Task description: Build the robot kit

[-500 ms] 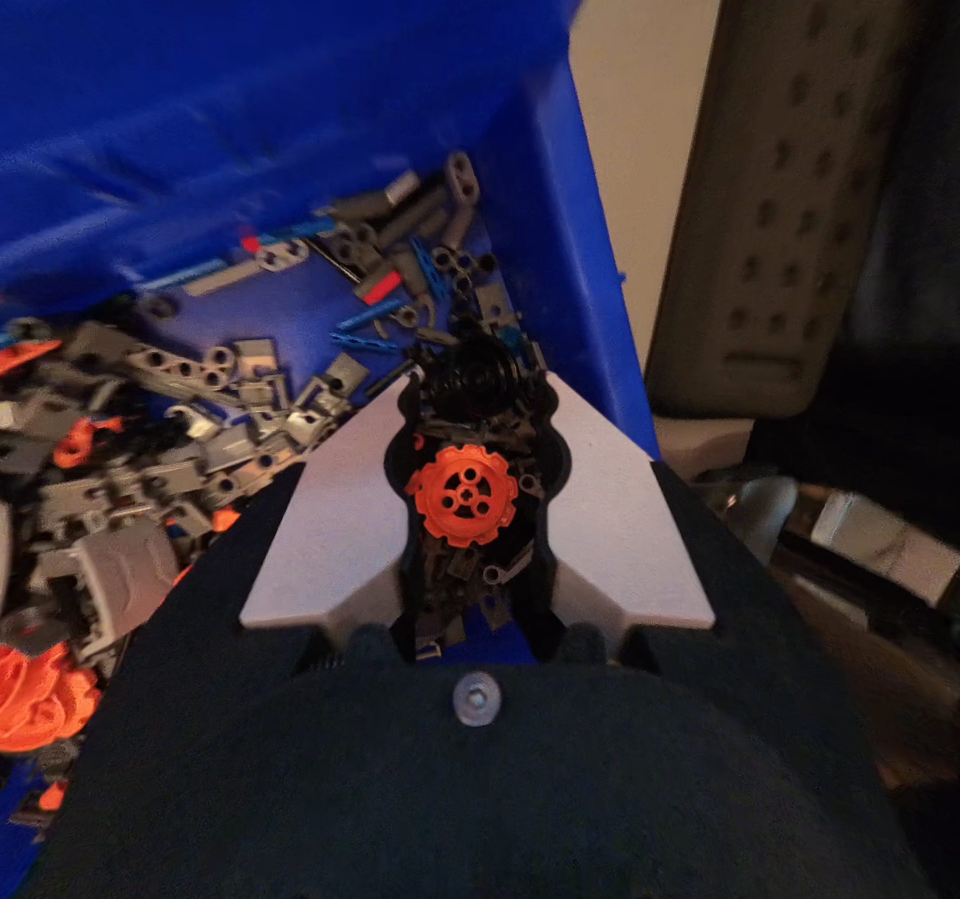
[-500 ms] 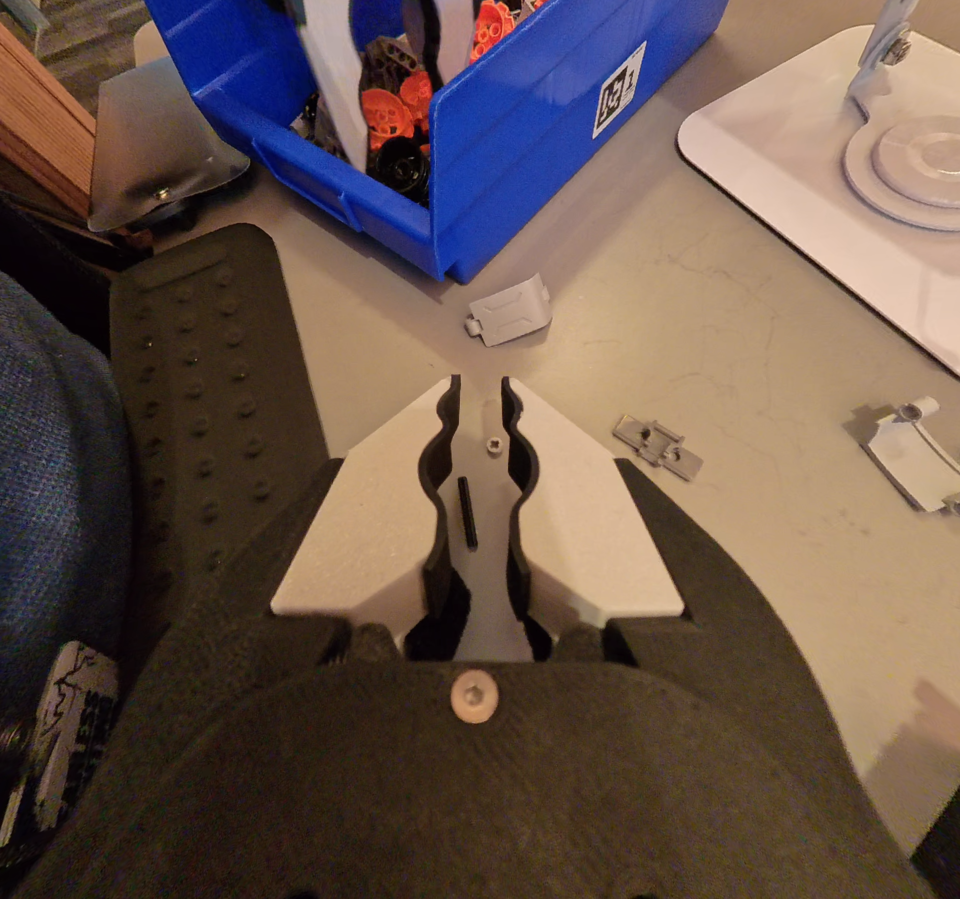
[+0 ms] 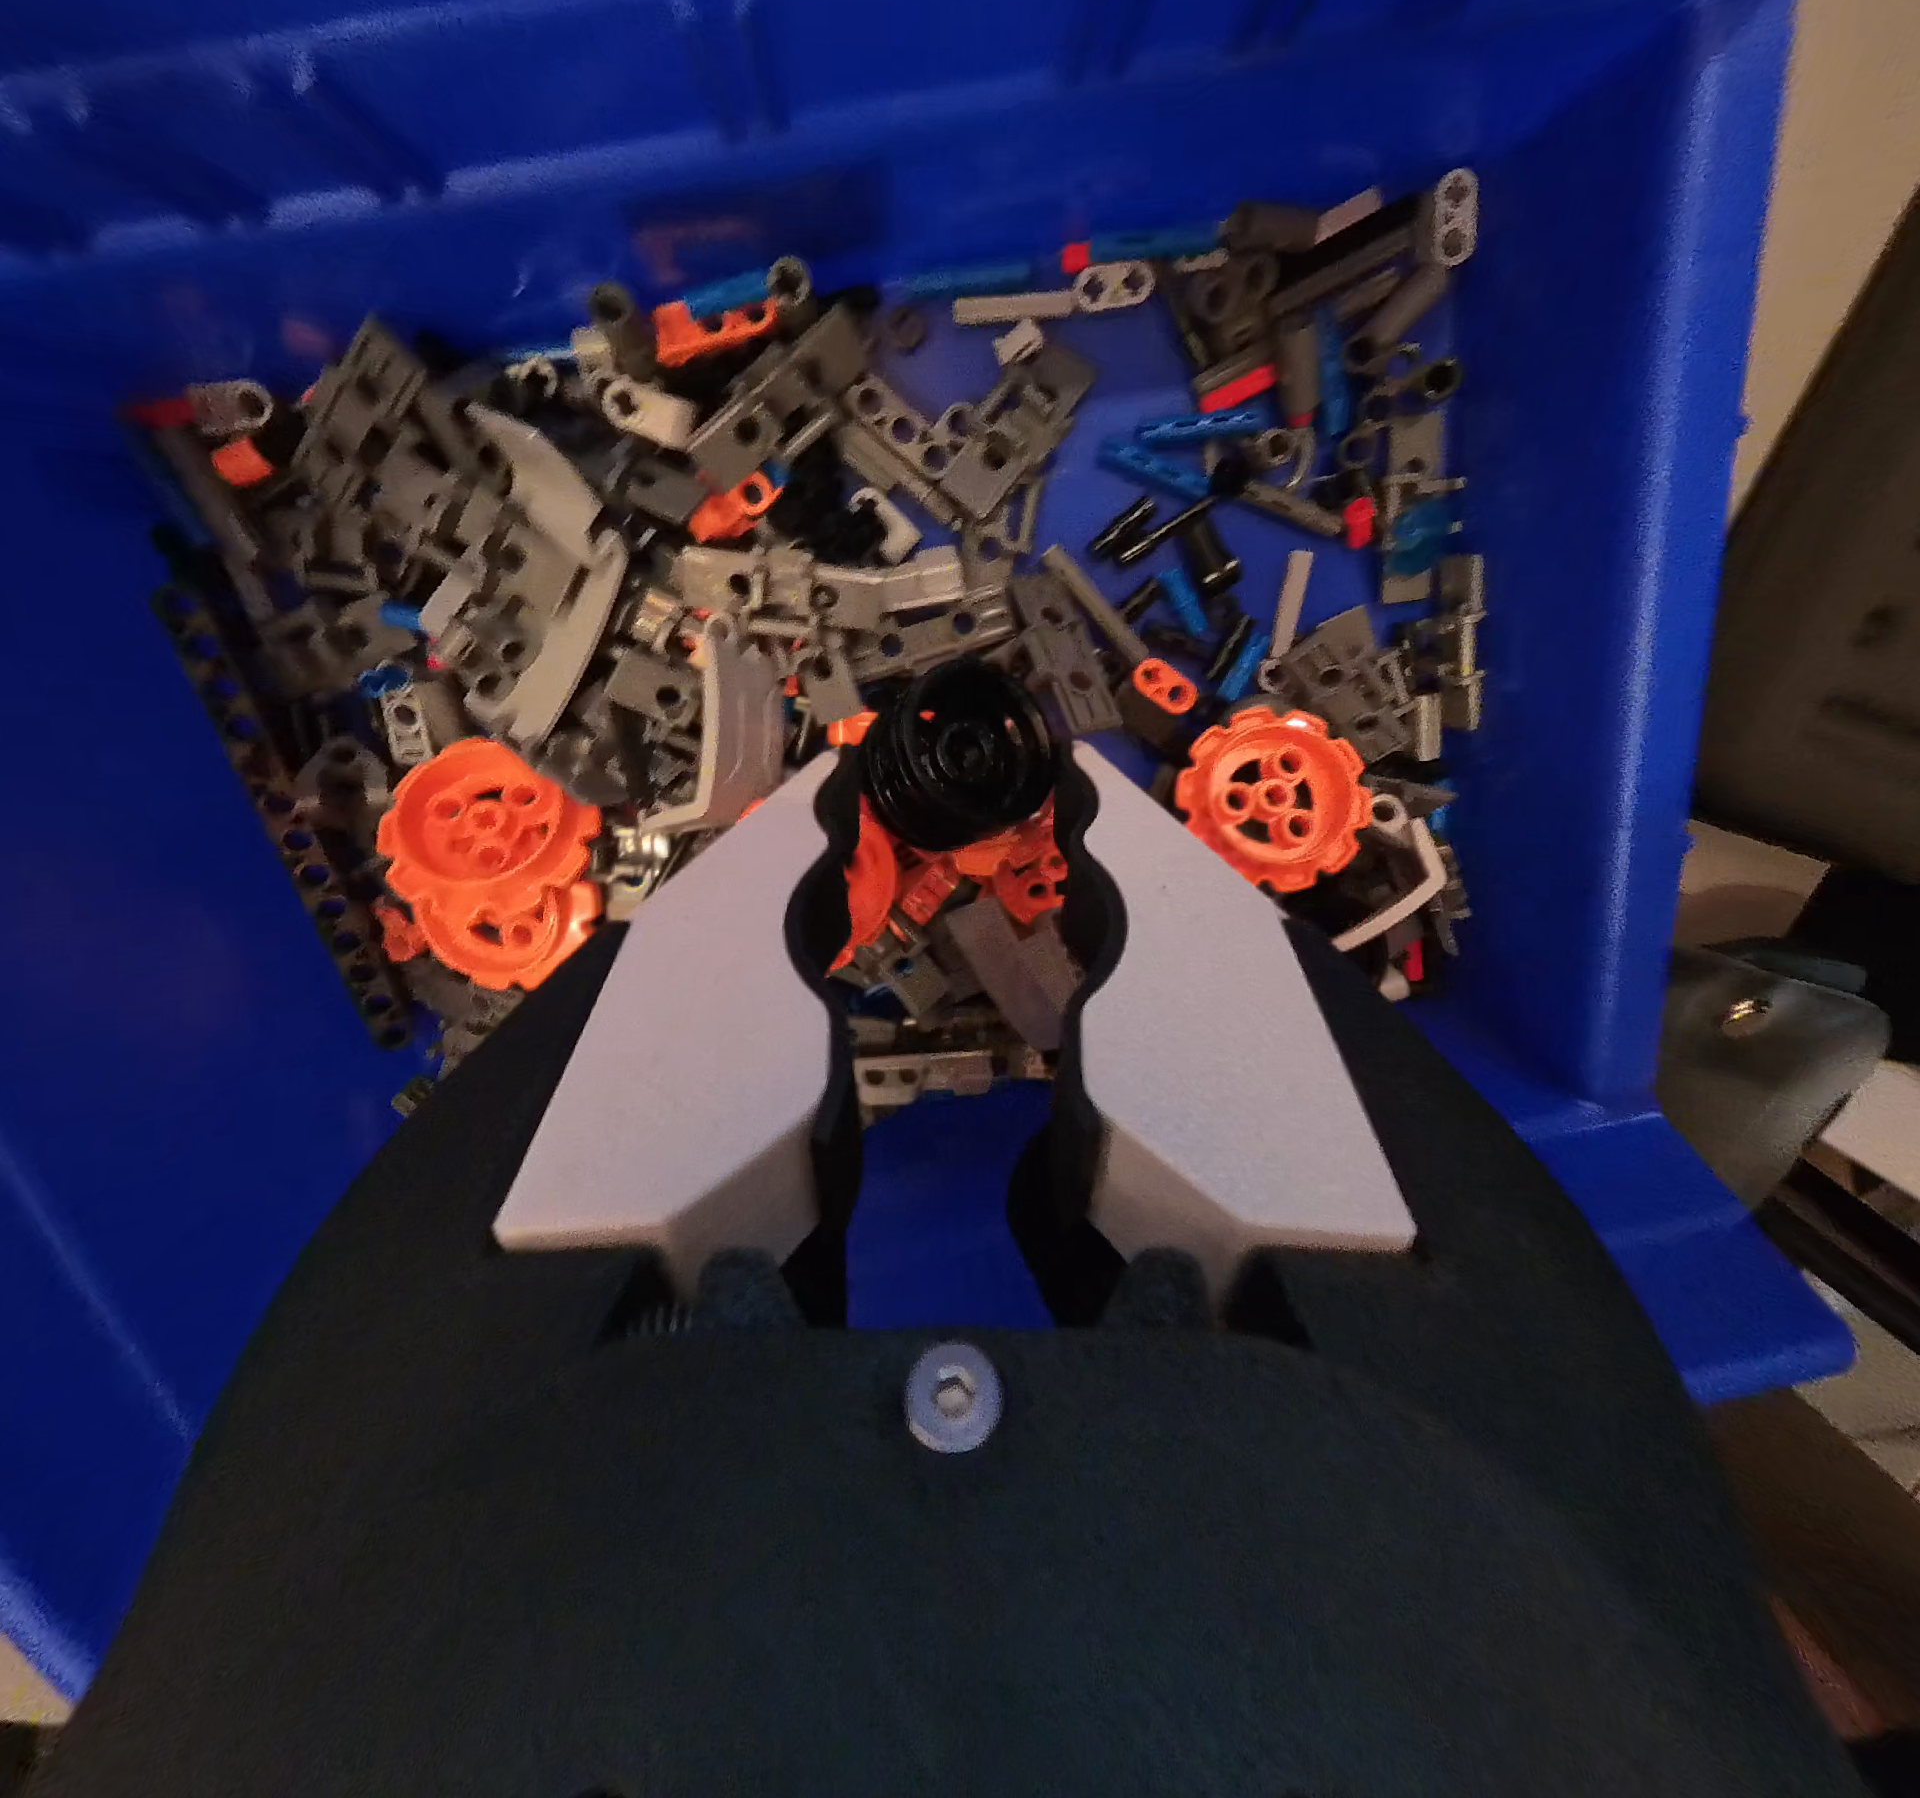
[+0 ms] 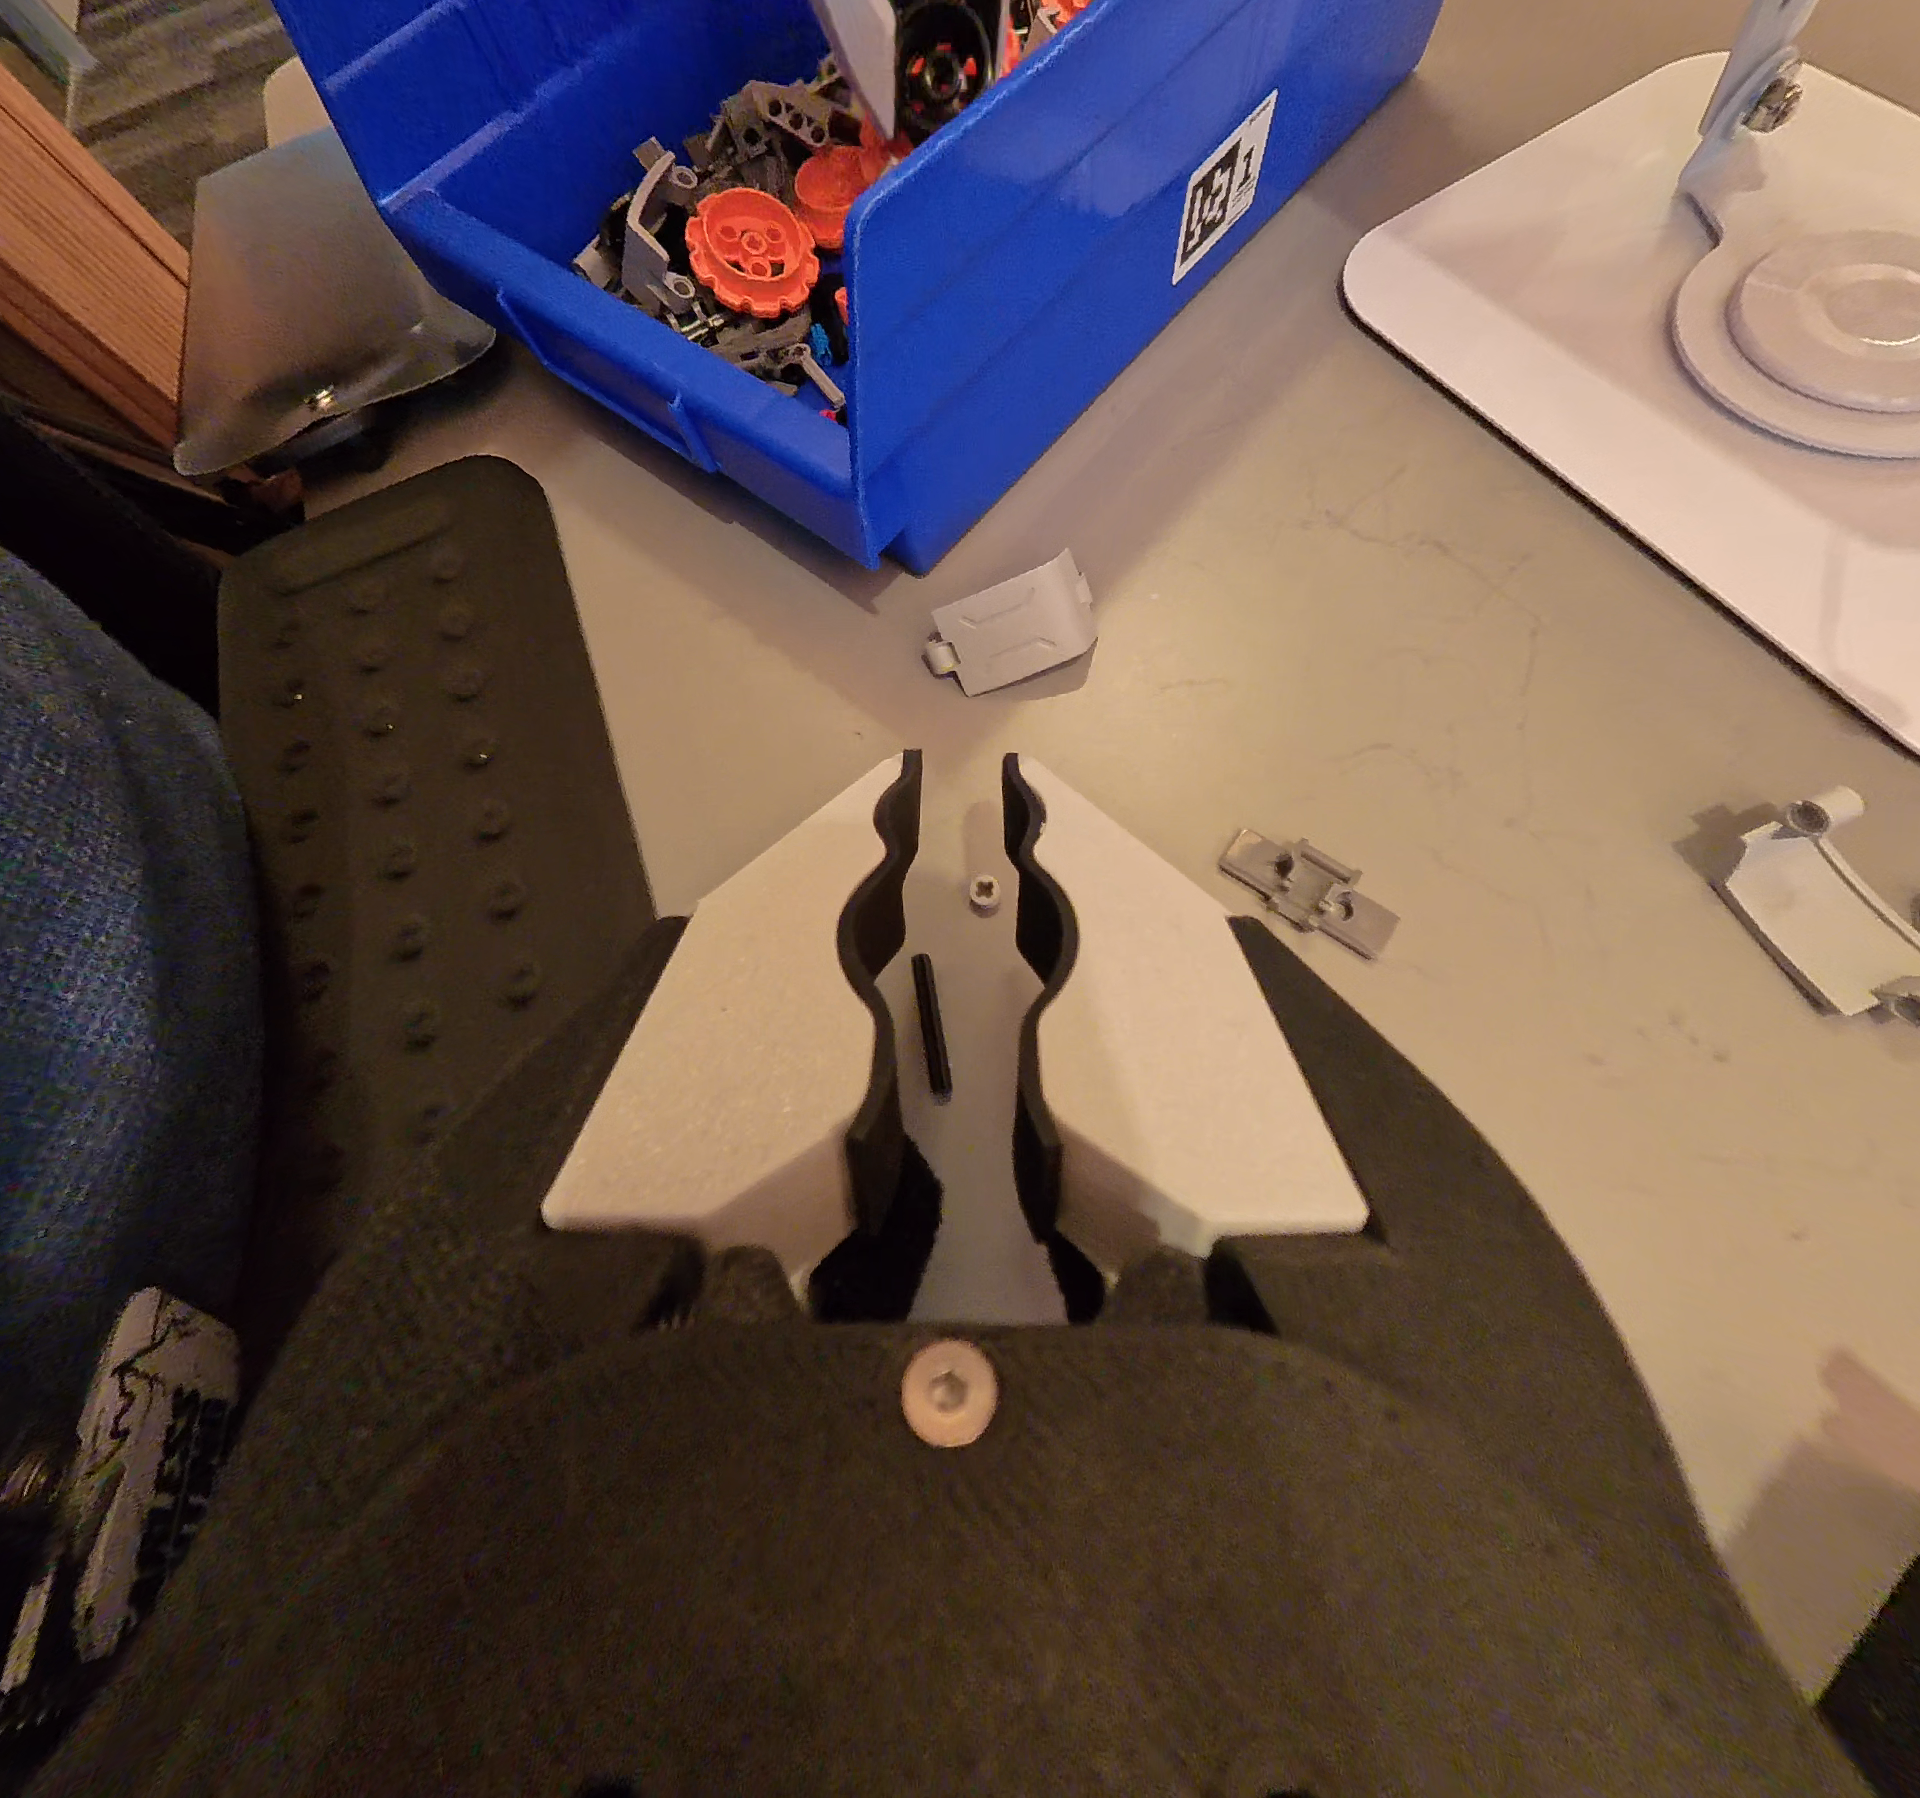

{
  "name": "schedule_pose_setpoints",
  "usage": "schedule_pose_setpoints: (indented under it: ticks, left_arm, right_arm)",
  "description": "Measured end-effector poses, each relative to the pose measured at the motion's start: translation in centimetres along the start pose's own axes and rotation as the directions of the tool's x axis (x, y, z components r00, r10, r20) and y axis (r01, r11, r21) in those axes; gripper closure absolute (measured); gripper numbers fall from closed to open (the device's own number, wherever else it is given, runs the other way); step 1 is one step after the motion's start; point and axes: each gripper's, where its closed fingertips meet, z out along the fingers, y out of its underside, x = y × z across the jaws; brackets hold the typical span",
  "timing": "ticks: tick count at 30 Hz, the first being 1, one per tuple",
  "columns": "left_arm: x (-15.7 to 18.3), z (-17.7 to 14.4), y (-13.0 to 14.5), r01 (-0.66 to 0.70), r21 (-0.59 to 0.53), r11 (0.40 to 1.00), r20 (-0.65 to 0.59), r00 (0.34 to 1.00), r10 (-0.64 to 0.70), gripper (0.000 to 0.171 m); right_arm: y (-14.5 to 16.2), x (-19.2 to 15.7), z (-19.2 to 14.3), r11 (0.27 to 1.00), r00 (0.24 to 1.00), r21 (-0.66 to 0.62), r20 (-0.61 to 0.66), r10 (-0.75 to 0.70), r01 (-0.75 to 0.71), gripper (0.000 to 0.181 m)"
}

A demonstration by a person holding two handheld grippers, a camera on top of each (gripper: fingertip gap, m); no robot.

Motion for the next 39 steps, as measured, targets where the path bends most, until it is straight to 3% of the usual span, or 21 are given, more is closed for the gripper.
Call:
schedule_pose_setpoints:
  ticks: [5,9,16,22,39]
  left_arm:
    - [-1.3,-0.3,1.2,0.040,-0.033,0.999,0.039,0.998,-0.039,0.137]
    - [-1.9,-0.7,0.9,0.032,-0.052,0.998,0.104,0.994,-0.027,0.126]
    - [-0.5,-1.4,-1.6,0.014,0.062,0.998,0.048,0.999,-0.017,0.128]
    - [-0.9,0.1,-2.2,0.005,0.054,0.999,0.067,0.998,-0.009,0.118]
    - [-5.1,0.4,-3.9,-0.028,0.089,0.996,0.233,0.972,0.007,0.099]
  right_arm:
    - [0.1,0.0,0.1,1.000,1.000,-0.006,0.002,0.003,-0.003,0.168]
    - [0.2,0.0,0.1,1.000,1.000,-0.010,-0.002,0.003,-0.003,0.168]
    - [0.3,0.0,0.0,1.000,1.000,-0.005,-0.007,0.018,-0.018,0.167]
    - [0.1,-0.1,0.2,1.000,1.000,-0.004,-0.017,0.002,-0.002,0.165]
    - [0.3,0.0,0.8,1.000,0.999,-0.001,-0.033,-0.012,0.012,0.163]
